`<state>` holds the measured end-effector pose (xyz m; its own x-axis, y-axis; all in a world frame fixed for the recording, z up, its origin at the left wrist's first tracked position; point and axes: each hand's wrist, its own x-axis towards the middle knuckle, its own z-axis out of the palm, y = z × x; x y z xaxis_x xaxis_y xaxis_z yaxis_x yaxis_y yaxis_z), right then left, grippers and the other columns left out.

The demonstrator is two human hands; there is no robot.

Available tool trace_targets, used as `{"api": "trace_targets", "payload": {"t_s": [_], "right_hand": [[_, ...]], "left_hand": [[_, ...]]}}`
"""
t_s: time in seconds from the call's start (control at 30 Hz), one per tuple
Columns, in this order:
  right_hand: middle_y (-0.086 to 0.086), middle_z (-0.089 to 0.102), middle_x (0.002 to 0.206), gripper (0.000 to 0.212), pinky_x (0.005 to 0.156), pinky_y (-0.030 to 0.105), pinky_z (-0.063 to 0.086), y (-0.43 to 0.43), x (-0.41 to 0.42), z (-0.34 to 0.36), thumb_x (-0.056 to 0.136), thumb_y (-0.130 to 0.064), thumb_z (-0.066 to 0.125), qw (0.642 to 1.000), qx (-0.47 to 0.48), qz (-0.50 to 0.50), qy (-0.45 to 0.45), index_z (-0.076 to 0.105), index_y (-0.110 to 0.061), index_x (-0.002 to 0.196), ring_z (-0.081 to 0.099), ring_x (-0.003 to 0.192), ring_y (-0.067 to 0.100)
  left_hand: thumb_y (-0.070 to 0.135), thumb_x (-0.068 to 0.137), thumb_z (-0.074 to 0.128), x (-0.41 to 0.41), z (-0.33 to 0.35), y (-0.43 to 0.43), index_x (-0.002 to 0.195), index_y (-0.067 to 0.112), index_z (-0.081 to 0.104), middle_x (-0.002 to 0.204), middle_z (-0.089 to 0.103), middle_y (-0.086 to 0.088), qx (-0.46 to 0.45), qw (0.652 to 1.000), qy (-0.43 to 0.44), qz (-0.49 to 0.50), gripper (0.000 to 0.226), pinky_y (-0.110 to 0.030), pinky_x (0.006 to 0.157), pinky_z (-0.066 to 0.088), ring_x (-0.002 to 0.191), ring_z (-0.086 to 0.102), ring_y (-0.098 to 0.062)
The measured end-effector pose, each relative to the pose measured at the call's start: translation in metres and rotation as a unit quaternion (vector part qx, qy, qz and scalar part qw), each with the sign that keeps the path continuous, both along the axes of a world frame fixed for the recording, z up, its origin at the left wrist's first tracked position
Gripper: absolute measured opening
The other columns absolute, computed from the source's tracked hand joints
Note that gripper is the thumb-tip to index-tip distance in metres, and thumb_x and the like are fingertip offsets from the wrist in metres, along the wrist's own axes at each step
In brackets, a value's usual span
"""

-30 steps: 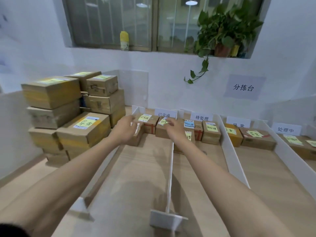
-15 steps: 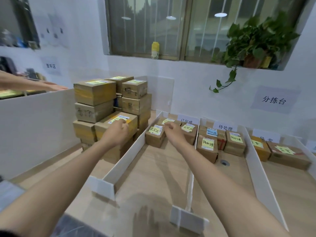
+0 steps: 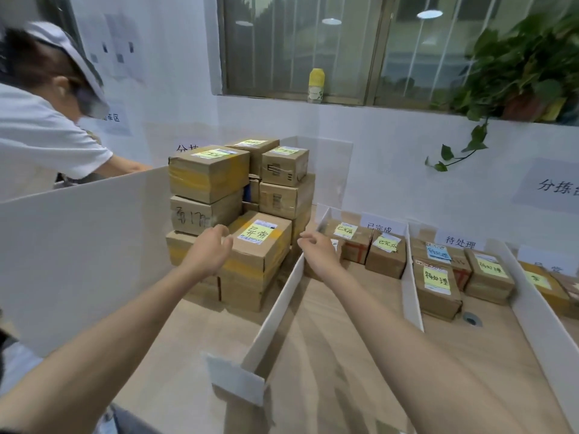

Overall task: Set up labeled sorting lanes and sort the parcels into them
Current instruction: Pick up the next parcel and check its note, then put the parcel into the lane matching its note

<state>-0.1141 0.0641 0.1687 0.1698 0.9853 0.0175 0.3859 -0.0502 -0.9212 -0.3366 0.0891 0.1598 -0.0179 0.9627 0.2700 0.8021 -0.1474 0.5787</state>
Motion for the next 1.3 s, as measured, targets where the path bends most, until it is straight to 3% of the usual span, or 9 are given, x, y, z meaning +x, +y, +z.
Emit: {"api": "trace_targets", "payload": {"t_s": [0.13,0.33,0.5,0.63,0.8,0.97,1.1,1.2,1.3], "right_hand": [[-0.001,0.056,0.116,0.03,0.088,0.027,0.041,0.035,-0.034,-0.017,0.098,-0.022,0.045,1.0,-0.019,-0.008,-0.01,0.056,-0.016,0.125,0.05,0.104,0.015],[-0.001,0.056,0.122,0.031,0.093,0.031,0.044,0.077,-0.07,-0.042,0.099,-0.021,0.042,0.997,-0.057,-0.048,-0.01,0.054,-0.017,0.127,0.052,0.113,0.018],[-0.002,0.053,0.115,0.034,0.082,0.026,0.039,0.098,-0.088,-0.057,0.098,-0.019,0.041,0.993,-0.087,-0.082,0.001,0.054,-0.016,0.129,0.052,0.106,0.018],[0.003,0.052,0.134,0.039,0.072,0.023,0.039,0.109,-0.096,-0.068,0.097,-0.017,0.04,0.99,-0.106,-0.097,-0.005,0.049,-0.016,0.135,0.051,0.111,0.019],[0.003,0.043,0.146,0.043,0.091,0.021,0.033,0.118,-0.105,-0.078,0.099,-0.011,0.04,0.989,-0.113,-0.095,-0.002,0.042,-0.013,0.142,0.043,0.131,0.019],[0.001,0.041,0.147,0.044,0.07,0.013,0.04,0.124,-0.104,-0.085,0.099,-0.007,0.038,0.989,-0.11,-0.1,-0.006,0.042,-0.014,0.142,0.05,0.103,0.011],[0.002,0.039,0.148,0.045,0.091,0.029,0.046,0.125,-0.104,-0.091,0.098,-0.003,0.038,0.987,-0.107,-0.113,0.032,0.043,-0.017,0.141,0.052,0.095,0.008],[0.003,0.039,0.147,0.046,0.088,0.034,0.049,0.127,-0.103,-0.092,0.098,-0.003,0.039,0.984,-0.117,-0.12,0.065,0.044,-0.02,0.14,0.046,0.08,-0.002],[0.003,0.039,0.146,0.047,0.077,0.031,0.047,0.128,-0.102,-0.094,0.097,-0.003,0.039,0.978,-0.126,-0.127,0.108,0.045,-0.024,0.139,0.05,0.11,0.012]], "left_hand": [[0.025,0.098,0.041,-0.023,-0.011,0.04,0.131,0.006,0.05,0.129,0.055,-0.012,-0.016,1.0,-0.003,-0.017,0.039,-0.036,0.095,0.041,0.117,0.051,-0.024],[0.027,0.098,0.04,-0.043,-0.033,0.102,0.127,0.009,0.052,0.126,0.056,-0.009,-0.057,0.996,0.011,-0.074,0.036,-0.031,0.087,0.041,0.111,0.052,-0.02],[0.024,0.099,0.038,-0.037,-0.047,0.136,0.129,0.01,0.048,0.129,0.052,-0.009,-0.096,0.986,0.024,-0.138,0.034,-0.026,0.077,0.042,0.101,0.05,-0.015],[0.031,0.098,0.035,-0.04,-0.057,0.157,0.135,0.012,0.044,0.136,0.047,-0.011,-0.129,0.98,0.028,-0.152,0.043,-0.041,0.098,0.044,0.118,0.048,-0.025],[0.022,0.099,0.037,-0.04,-0.066,0.172,0.141,0.014,0.038,0.145,0.033,-0.014,-0.166,0.973,0.035,-0.153,0.043,-0.044,0.108,0.033,0.13,0.037,-0.032],[0.008,0.094,0.041,-0.039,-0.069,0.18,0.141,0.012,0.038,0.145,0.032,-0.017,-0.181,0.972,-0.002,-0.15,0.047,-0.043,0.107,0.035,0.128,0.039,-0.035],[0.008,0.093,0.046,-0.041,-0.073,0.184,0.14,0.011,0.039,0.141,0.041,-0.016,-0.177,0.973,-0.022,-0.145,0.048,-0.041,0.099,0.043,0.123,0.045,-0.032],[0.011,0.093,0.045,-0.044,-0.076,0.186,0.142,0.01,0.037,0.14,0.047,-0.014,-0.19,0.972,-0.04,-0.134,0.049,-0.038,0.095,0.043,0.123,0.047,-0.03],[0.013,0.094,0.045,-0.045,-0.076,0.187,0.143,0.012,0.036,0.142,0.045,-0.012,-0.196,0.971,-0.052,-0.126,0.049,-0.038,0.099,0.041,0.127,0.045,-0.03]]}}
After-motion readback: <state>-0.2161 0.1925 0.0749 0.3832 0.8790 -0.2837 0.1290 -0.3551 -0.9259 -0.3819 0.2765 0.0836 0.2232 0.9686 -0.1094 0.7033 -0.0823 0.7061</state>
